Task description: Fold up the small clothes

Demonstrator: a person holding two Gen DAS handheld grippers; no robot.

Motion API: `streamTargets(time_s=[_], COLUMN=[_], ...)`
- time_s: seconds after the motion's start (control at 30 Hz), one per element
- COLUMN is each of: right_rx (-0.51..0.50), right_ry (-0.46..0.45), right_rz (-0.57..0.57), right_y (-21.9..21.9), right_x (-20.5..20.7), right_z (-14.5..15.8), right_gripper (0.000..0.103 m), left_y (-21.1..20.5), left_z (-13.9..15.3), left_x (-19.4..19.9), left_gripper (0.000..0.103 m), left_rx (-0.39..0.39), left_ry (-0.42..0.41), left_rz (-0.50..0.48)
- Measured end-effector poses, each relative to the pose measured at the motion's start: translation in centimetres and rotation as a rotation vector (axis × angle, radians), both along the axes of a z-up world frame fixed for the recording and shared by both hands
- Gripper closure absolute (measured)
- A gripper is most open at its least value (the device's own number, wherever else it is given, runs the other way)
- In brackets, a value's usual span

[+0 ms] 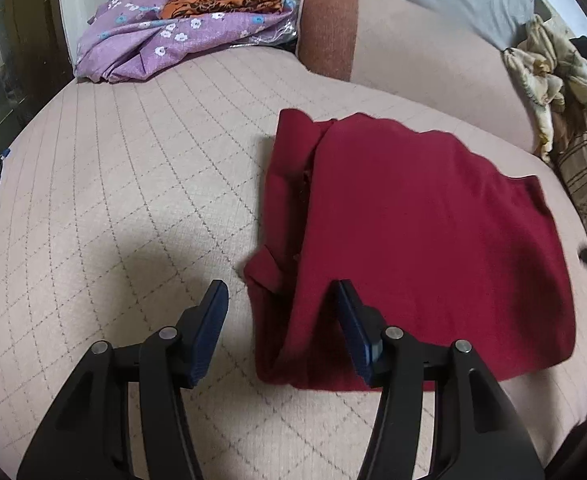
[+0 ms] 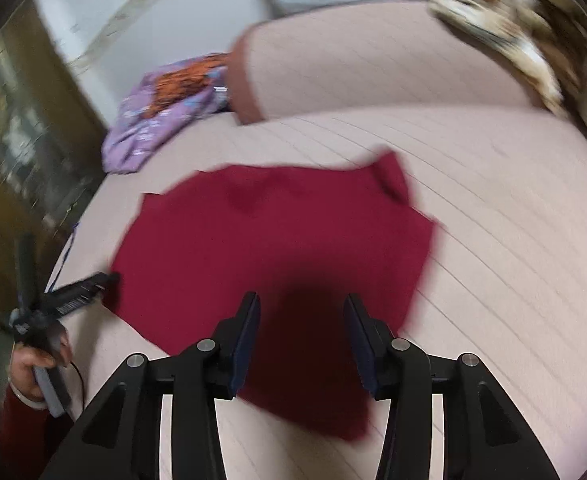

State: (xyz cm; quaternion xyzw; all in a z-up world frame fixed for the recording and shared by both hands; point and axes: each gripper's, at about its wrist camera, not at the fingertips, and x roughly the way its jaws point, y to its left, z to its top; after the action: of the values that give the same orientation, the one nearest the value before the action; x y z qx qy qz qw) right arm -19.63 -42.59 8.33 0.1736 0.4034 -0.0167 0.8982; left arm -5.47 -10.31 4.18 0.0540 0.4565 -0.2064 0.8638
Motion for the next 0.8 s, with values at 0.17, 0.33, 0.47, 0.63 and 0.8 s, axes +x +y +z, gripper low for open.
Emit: streamTargets(time_s=[0.17,0.33,0.47,0.63,0.8], right_rx=[-0.002,-0.053,-0.082,-0.125,-0.089], right_ry=[0.003,0.049,0.066,0.109,0.066], right_rz=[0.132,0.183,0.193,0.184,0.183], right_y=[4.6,8.3,10.2,10.8,10.6], right_x=[9.7,17.0,20.8,23.1,21.6], right_z=[-1.7,-4.4,-6.2,-6.7,-4.0], right_gripper=[0.06,0.06,0.057,0.057,0.057], left_y=[0.3,0.8,0.6,0.9,1.0], left_z=[-0.6,-1.2,-1.3,-1.4,-1.2], left_x=[0.6,1.4,1.6,1.9,1.6], left_gripper=[0.035,0.028,0.028,0.025,0.025], left_rx=[-0.005,-0.039,-0.041,-0.062,-0.063], left_ry=[0.011,0.057,0.059,0.079,0.078], left_rz=[0.027,0.041,0.036,0.036,0.042])
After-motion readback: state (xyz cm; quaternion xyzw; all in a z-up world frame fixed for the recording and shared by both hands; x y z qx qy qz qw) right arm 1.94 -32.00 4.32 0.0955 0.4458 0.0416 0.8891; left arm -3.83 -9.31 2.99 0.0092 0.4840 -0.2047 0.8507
